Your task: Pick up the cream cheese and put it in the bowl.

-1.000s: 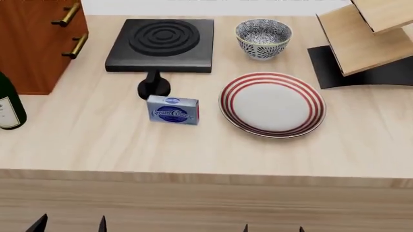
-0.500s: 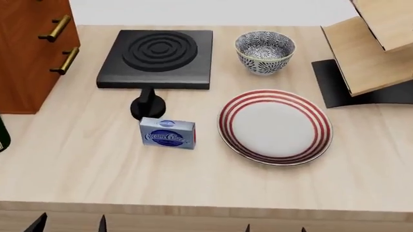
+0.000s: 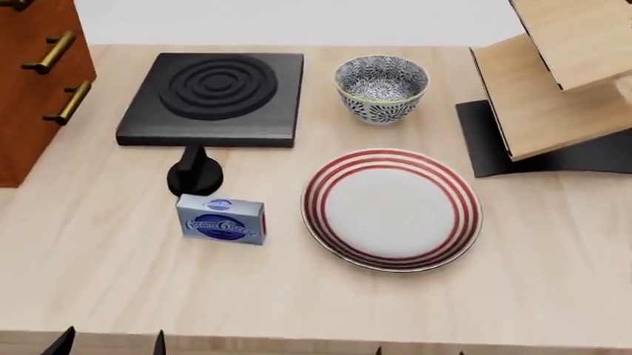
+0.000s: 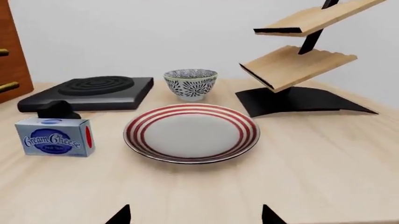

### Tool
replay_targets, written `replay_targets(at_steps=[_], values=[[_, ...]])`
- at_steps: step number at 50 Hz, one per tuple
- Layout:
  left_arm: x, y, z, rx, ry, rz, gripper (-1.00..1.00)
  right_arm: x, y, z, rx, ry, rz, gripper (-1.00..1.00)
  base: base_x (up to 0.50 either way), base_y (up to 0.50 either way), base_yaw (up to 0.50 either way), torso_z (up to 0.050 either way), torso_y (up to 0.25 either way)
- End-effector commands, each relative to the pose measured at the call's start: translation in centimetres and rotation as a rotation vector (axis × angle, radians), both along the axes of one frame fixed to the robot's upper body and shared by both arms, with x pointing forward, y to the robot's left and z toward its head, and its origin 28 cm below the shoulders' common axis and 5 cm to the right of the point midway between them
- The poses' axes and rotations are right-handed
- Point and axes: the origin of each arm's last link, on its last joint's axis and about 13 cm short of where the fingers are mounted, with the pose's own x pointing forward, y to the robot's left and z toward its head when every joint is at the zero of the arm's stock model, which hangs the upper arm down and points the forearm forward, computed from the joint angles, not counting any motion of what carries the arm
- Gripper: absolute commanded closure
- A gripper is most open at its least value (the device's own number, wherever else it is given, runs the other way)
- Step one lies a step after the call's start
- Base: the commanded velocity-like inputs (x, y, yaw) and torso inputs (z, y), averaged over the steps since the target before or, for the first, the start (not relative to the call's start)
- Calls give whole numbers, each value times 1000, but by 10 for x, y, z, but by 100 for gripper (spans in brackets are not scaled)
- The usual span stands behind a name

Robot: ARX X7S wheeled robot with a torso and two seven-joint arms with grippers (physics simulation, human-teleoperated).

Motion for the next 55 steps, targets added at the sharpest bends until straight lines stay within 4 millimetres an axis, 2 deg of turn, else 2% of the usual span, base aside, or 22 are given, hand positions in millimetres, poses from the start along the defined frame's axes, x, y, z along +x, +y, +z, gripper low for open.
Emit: replay_targets(at_steps=[1,33,44,55], values=[[-1,0,-2,1,0,2,-100,-1,1,0,-4,5,5,-100,105,-98,0,0,0],[-2,1,4,5,-9,1,-100,-2,1,5,-20,-13,9,-100,270,-18,0,0,0],[-2,-1,20,16,-31,-20,-100,-3,-2,14,-34,-53,-1,-100,310,0,0,0,0],[-10,-5,35,16,-66,-52,-100,-7,-3,26,-27,-101,0,-100,310,0,0,0,0]])
